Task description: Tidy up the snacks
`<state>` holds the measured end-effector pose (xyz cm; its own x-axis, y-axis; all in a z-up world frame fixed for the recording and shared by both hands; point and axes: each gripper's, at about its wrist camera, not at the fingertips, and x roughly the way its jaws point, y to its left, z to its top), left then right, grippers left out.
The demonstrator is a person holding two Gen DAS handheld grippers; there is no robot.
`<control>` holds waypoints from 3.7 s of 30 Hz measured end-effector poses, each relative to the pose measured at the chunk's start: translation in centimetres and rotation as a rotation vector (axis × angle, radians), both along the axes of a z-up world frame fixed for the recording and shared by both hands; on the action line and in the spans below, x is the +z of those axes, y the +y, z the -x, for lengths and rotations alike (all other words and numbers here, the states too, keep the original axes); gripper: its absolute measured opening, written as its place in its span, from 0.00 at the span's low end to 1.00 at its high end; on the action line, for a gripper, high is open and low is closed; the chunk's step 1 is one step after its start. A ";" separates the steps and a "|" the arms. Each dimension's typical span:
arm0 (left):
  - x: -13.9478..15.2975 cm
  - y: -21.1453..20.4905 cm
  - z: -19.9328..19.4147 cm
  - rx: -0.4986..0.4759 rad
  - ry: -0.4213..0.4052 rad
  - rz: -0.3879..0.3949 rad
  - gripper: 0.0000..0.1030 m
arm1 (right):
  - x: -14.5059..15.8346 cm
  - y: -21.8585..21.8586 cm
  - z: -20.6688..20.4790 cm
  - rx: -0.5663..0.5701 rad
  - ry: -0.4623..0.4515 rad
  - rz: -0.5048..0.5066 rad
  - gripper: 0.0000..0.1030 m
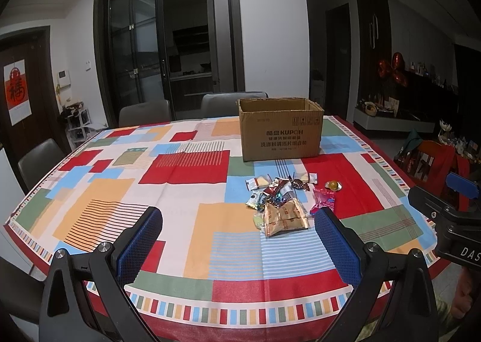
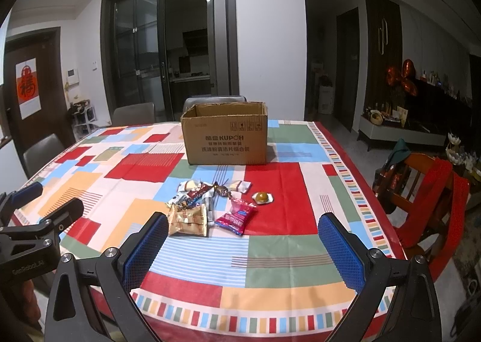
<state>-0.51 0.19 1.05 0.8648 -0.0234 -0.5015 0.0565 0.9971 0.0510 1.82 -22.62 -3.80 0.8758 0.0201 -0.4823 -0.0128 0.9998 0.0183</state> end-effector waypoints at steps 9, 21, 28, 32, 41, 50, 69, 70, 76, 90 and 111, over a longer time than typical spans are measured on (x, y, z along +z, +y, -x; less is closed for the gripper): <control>0.0 0.0 0.1 -0.001 -0.002 0.000 1.00 | 0.1 0.0 0.1 0.000 -0.003 0.000 0.98; 0.0 0.0 0.3 0.001 -0.004 0.000 1.00 | 0.0 0.0 0.2 0.001 -0.006 0.000 0.98; -0.1 -0.1 0.3 0.000 -0.004 -0.001 1.00 | 0.0 0.0 0.2 0.002 -0.008 0.000 0.98; -0.1 -0.1 0.3 0.000 -0.005 -0.001 1.00 | -0.1 -0.1 0.1 0.001 -0.009 0.000 0.98; -0.1 -0.1 0.4 0.001 -0.006 -0.002 1.00 | -0.3 0.0 0.2 0.002 -0.009 0.000 0.98; 0.2 0.1 0.3 -0.001 0.000 -0.001 1.00 | 0.5 -0.1 0.1 0.004 -0.001 -0.002 0.98; -2.4 0.2 -5.1 -0.007 0.045 -0.025 0.96 | -2.9 -0.2 -5.4 0.012 0.100 -0.046 0.98; -2.6 0.2 -5.5 -0.011 0.048 -0.030 0.94 | -3.1 -0.1 -5.8 0.012 0.106 -0.048 0.98; -3.9 0.0 -8.3 -0.033 0.063 -0.044 0.83 | -4.6 0.2 -8.6 0.010 0.139 -0.065 0.93; -7.3 0.3 -15.8 -0.112 0.147 -0.024 0.61 | -8.2 0.2 -15.3 -0.053 0.267 -0.159 0.74; -14.6 -0.5 -24.0 -0.230 0.377 0.044 0.34 | -13.0 0.8 -20.7 -0.093 0.415 -0.218 0.55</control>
